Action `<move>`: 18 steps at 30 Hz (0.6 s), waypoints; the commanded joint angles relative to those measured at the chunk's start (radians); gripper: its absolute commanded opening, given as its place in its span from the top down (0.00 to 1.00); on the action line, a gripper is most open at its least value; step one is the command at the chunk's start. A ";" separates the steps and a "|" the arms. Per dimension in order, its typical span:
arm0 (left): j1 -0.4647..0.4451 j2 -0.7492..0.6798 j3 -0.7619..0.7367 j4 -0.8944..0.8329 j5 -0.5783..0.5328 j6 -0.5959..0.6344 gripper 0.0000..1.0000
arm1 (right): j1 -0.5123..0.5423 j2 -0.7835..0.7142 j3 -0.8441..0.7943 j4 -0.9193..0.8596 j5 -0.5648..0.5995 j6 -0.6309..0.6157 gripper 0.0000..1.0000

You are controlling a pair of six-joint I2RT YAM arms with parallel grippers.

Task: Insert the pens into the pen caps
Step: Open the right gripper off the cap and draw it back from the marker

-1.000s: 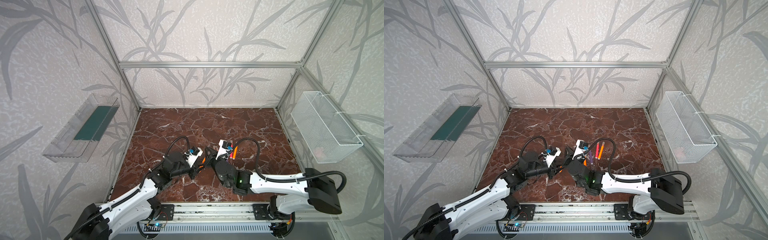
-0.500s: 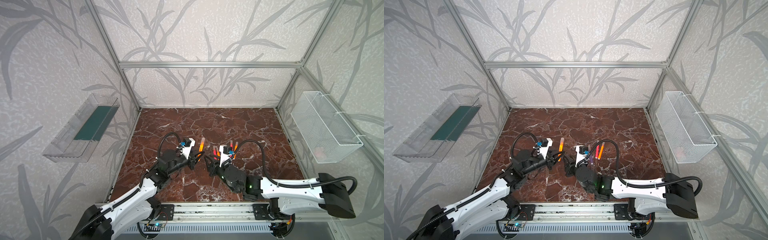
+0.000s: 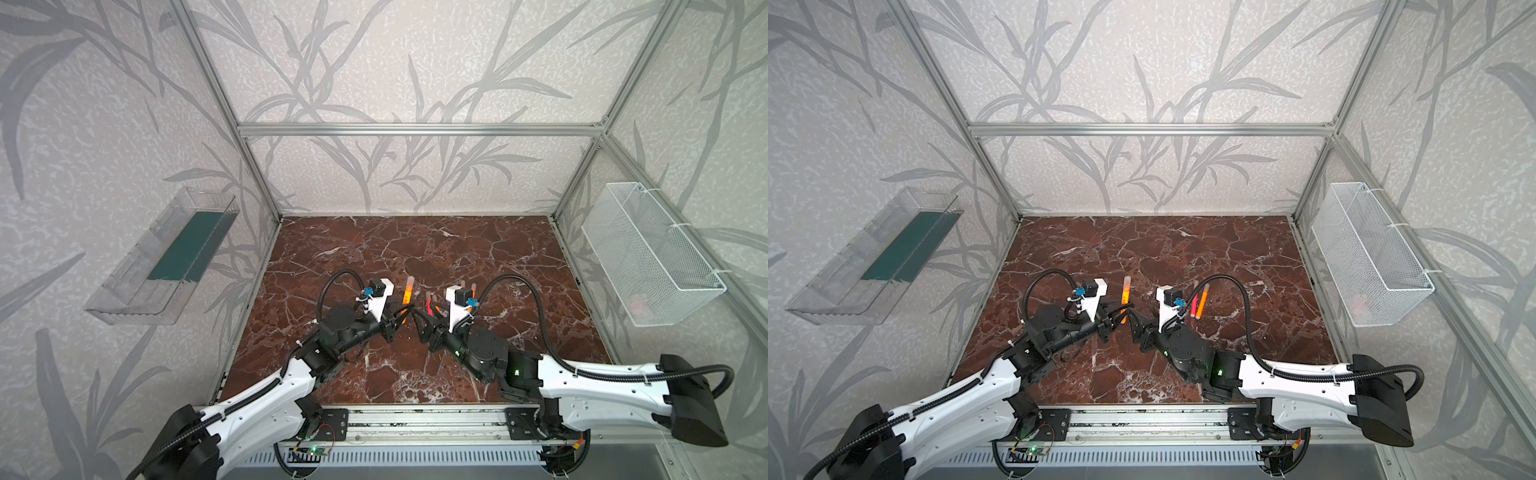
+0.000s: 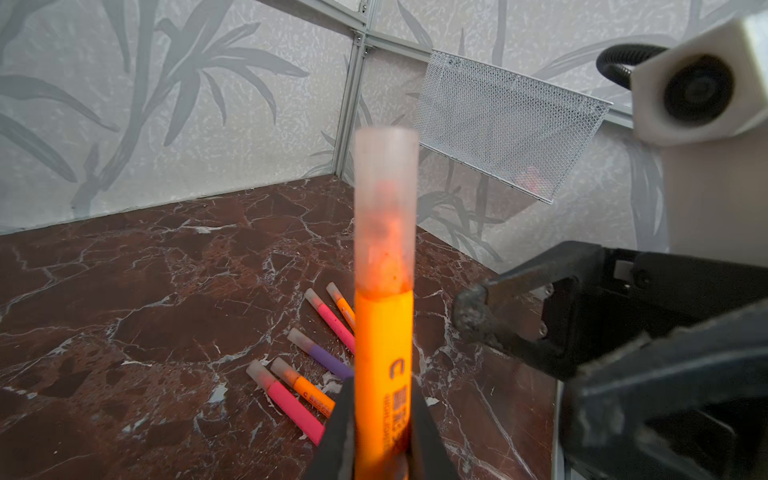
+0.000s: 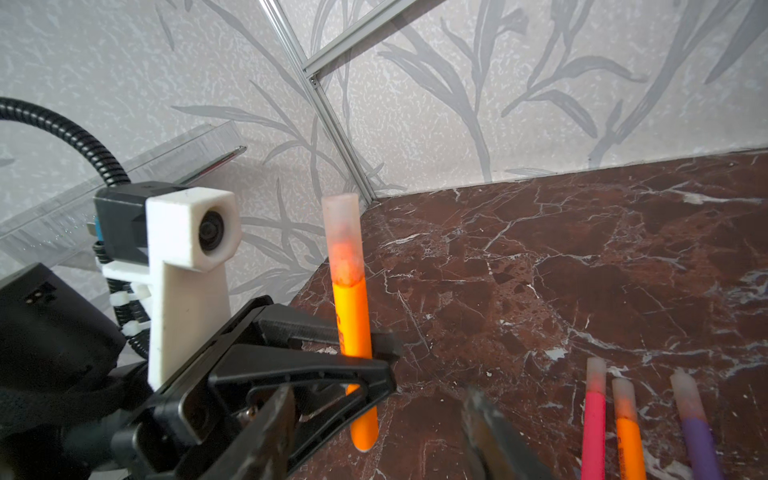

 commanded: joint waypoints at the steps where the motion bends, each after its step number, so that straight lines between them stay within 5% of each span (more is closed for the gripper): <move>1: -0.025 0.000 -0.002 0.010 -0.022 0.049 1.00 | -0.012 0.038 0.070 0.025 -0.041 -0.053 0.37; 7: -0.050 0.001 -0.001 0.002 -0.016 0.071 1.00 | -0.047 0.132 0.122 0.049 -0.058 -0.048 0.45; 18: -0.052 -0.004 -0.004 -0.007 -0.021 0.083 1.00 | -0.066 0.160 0.124 0.042 -0.047 -0.020 0.95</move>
